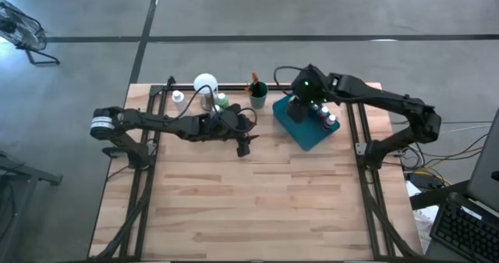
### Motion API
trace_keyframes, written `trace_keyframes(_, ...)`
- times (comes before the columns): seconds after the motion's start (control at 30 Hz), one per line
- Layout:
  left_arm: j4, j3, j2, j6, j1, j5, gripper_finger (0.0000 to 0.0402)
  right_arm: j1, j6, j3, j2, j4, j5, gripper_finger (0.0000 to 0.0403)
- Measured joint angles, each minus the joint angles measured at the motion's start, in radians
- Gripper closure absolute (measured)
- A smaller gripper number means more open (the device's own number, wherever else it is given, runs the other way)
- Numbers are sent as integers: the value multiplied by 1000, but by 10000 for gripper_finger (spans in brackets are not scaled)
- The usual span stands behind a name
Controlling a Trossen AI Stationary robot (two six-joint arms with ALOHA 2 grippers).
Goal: Pick & Place Paint Supplies
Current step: Put the yellow paint bottle into the blue bin
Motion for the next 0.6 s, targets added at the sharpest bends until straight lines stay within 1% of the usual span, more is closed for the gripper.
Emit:
trace_keyframes(0.13, 22, -2, 0, -20, 0, -6, 188, -54, 51, 0, 55, 17, 16, 287)
trace_keyframes(0.33, 45, -2, 0, -13, 0, -87, 188, -62, 60, 0, 120, 44, 65, 287)
trace_keyframes(0.5, 44, -1, 0, -12, 0, -102, 188, -94, 54, 0, 155, 45, 69, 287)
trace_keyframes(0.6, 44, -1, 0, -14, 0, -102, 188, -122, 23, -1, 171, 50, 51, 287)
